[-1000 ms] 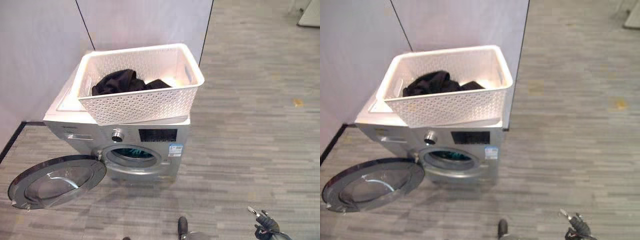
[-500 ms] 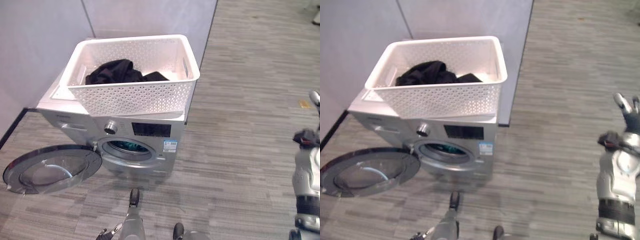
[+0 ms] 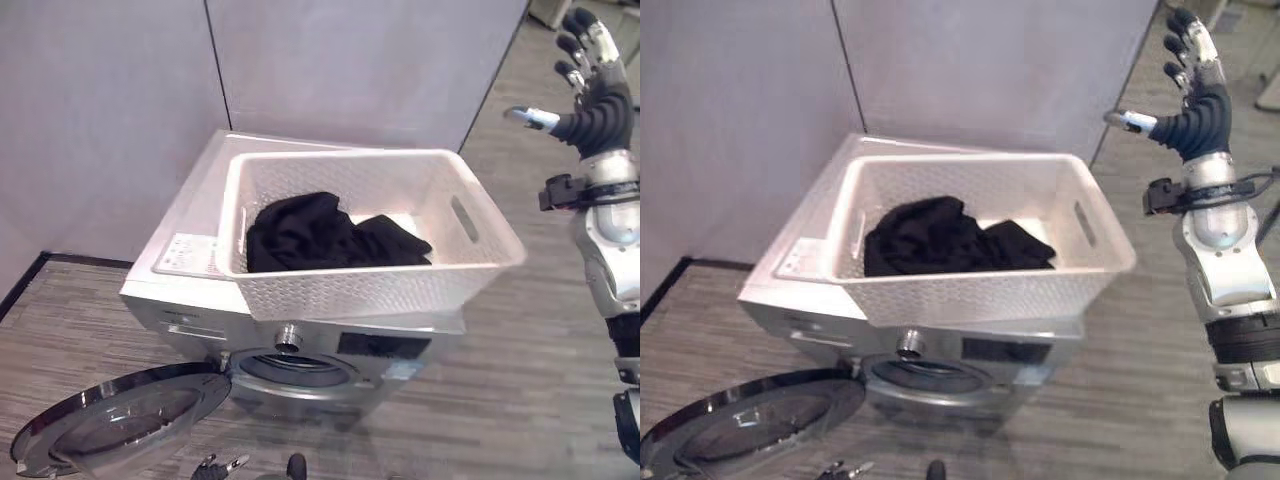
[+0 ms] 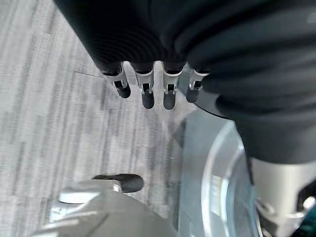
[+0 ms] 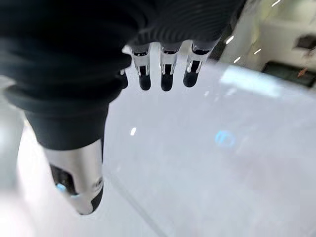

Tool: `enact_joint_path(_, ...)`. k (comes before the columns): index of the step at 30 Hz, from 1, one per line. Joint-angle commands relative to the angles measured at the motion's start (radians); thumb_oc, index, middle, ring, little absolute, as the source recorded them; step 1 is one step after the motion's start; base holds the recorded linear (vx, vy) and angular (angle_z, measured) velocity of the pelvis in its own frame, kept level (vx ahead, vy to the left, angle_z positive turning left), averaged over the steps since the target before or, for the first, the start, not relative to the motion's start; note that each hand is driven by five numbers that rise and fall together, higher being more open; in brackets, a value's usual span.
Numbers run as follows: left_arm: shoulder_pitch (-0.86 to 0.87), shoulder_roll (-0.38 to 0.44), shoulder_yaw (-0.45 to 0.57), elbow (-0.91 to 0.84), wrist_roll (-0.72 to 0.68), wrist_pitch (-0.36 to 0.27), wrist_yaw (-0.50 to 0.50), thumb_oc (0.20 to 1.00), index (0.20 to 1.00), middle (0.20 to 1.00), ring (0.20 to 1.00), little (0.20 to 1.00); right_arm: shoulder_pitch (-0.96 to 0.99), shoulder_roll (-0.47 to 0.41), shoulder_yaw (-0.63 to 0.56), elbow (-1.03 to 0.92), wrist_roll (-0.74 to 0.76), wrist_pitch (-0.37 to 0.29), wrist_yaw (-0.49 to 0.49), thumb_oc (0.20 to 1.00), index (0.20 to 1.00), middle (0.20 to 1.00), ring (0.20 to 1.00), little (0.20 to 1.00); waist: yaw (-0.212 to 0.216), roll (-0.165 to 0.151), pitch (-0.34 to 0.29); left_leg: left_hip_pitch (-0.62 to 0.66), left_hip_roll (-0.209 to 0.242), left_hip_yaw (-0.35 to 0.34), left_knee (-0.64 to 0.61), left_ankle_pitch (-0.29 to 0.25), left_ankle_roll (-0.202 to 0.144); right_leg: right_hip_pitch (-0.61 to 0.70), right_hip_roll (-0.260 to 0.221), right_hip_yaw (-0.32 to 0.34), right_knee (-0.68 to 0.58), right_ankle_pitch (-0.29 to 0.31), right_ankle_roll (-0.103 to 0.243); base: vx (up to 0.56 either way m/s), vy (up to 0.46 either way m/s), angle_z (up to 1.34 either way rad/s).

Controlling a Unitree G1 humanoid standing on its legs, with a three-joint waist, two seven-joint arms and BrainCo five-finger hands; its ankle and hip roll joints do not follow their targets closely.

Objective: Grab the laundry basket,head to the washer,open it,put in the laundry and shut it.

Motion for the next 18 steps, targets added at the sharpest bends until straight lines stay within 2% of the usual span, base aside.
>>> enact_joint_path(1, -0.010, -0.002, 0.018, 0.012, 0.018, -0.014, -0.007, 1.000, 1.000, 1.000, 1.000, 1.000, -0.128, -0.091, 0.075, 0.039, -0.035, 0.035, 0.045, 1.000, 1.000, 1.000, 1.000, 1.000, -0.005, -0.012, 0.009, -0.030, 0.041, -0.028, 0.094, -0.100, -0.070, 0.100, 0.027, 0.037, -0.148, 0.154, 0.007, 0.00, -0.013, 0.55)
enact_joint_path(3, -0.018, -0.007, 0.013, 0.023, 0.026, -0.011, -0.007, 1.000, 1.000, 1.000, 1.000, 1.000, -0.167, -0.082, 0.135, 0.030, -0.031, 0.045, 0.071, 1.000, 1.000, 1.000, 1.000, 1.000, 0.001, -0.034, -0.001, -0.024, 0.037, -0.022, 0.097, -0.111, -0.074, 0.127, 0.014, 0.026, -0.177, 0.158, 0.009, 0.05, -0.046, 0.56)
enact_joint_path(4, -0.015, -0.016, 0.013, 0.032, 0.023, -0.008, -0.020, 1.000, 1.000, 1.000, 1.000, 1.000, -0.206, -0.086, 0.210, 0.034, 0.001, 0.057, 0.122, 1.000, 1.000, 1.000, 1.000, 1.000, 0.010, -0.054, -0.036, -0.012, 0.046, -0.020, 0.079, -0.110, -0.081, 0.163, 0.013, 0.011, -0.212, 0.161, 0.012, 0.08, -0.059, 0.18)
enact_joint_path(5, -0.015, -0.018, 0.014, 0.032, 0.023, -0.008, -0.020, 1.000, 1.000, 1.000, 1.000, 1.000, -0.211, -0.085, 0.214, 0.036, 0.002, 0.056, 0.122, 1.000, 1.000, 1.000, 1.000, 1.000, 0.009, -0.053, -0.036, -0.011, 0.046, -0.021, 0.078, -0.109, -0.081, 0.165, 0.013, 0.010, -0.213, 0.162, 0.011, 0.11, -0.061, 0.03)
enact_joint_path(8, -0.014, -0.026, 0.012, 0.041, 0.009, 0.000, -0.038, 1.000, 1.000, 1.000, 1.000, 1.000, -0.273, -0.129, 0.343, 0.026, 0.061, 0.091, 0.205, 1.000, 1.000, 1.000, 1.000, 1.000, 0.013, -0.078, -0.076, 0.007, 0.064, -0.027, 0.039, -0.100, -0.094, 0.203, 0.023, -0.007, -0.256, 0.157, 0.012, 0.06, -0.046, -0.04)
enact_joint_path(10, -0.012, -0.030, 0.012, 0.041, 0.005, 0.003, -0.045, 1.000, 1.000, 1.000, 1.000, 1.000, -0.286, -0.149, 0.383, 0.020, 0.082, 0.100, 0.232, 1.000, 1.000, 1.000, 1.000, 1.000, 0.010, -0.085, -0.082, 0.014, 0.072, -0.029, 0.028, -0.095, -0.098, 0.210, 0.027, -0.012, -0.259, 0.152, 0.010, 0.02, -0.031, -0.05)
enact_joint_path(11, -0.007, -0.038, 0.011, 0.041, 0.003, 0.006, -0.057, 1.000, 1.000, 1.000, 1.000, 1.000, -0.294, -0.193, 0.448, -0.033, 0.104, 0.106, 0.277, 1.000, 1.000, 1.000, 1.000, 1.000, 0.009, -0.100, -0.091, 0.024, 0.082, -0.033, 0.012, -0.090, -0.105, 0.214, 0.032, -0.019, -0.260, 0.146, 0.010, 0.03, -0.041, -0.02)
enact_joint_path(14, 0.008, -0.046, 0.026, 0.042, -0.010, 0.010, -0.081, 1.000, 1.000, 1.000, 1.000, 1.000, -0.295, -0.284, 0.536, -0.148, 0.138, 0.096, 0.346, 1.000, 1.000, 1.000, 1.000, 1.000, 0.014, -0.135, -0.096, 0.037, 0.100, -0.041, -0.005, -0.086, -0.117, 0.218, 0.041, -0.029, -0.253, 0.134, 0.008, 0.03, -0.075, 0.06)
enact_joint_path(18, 0.022, -0.045, 0.054, 0.053, -0.025, 0.014, -0.094, 1.000, 1.000, 1.000, 1.000, 1.000, -0.312, -0.301, 0.599, -0.182, 0.134, 0.096, 0.377, 1.000, 1.000, 1.000, 1.000, 1.000, 0.022, -0.149, -0.099, 0.047, 0.111, -0.041, -0.010, -0.089, -0.122, 0.224, 0.045, -0.035, -0.256, 0.128, 0.007, 0.01, -0.010, 0.02)
